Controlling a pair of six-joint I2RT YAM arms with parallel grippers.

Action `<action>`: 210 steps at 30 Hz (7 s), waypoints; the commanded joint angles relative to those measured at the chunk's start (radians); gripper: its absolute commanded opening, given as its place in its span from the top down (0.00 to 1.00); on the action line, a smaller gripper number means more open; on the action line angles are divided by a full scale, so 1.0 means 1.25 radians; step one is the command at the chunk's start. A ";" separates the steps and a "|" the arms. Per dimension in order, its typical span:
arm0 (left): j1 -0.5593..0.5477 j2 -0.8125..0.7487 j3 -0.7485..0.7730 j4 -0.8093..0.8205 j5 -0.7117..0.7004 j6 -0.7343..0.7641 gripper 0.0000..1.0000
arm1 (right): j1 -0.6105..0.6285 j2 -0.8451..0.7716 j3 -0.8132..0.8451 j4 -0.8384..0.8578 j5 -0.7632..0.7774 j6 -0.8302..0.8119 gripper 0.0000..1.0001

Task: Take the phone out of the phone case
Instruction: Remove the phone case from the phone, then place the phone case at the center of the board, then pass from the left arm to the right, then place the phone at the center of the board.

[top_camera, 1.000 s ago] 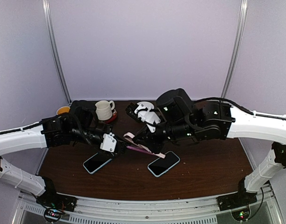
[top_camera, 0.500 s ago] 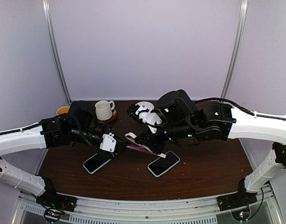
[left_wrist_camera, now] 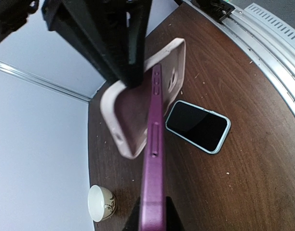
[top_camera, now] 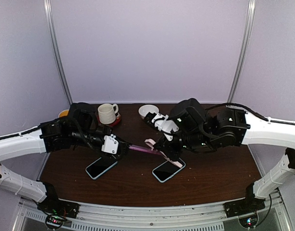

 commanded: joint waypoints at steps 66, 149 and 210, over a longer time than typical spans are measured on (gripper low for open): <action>0.020 -0.011 0.033 0.198 0.016 -0.114 1.00 | -0.478 -0.205 -0.325 -0.139 0.016 0.227 0.51; -0.037 0.192 0.058 0.202 0.362 -1.479 1.00 | 0.003 -0.121 -0.267 0.281 -0.076 -0.458 0.01; 0.098 0.245 0.158 -0.166 -0.167 -1.227 0.02 | -0.310 -0.340 -0.431 0.178 -0.015 -0.016 0.64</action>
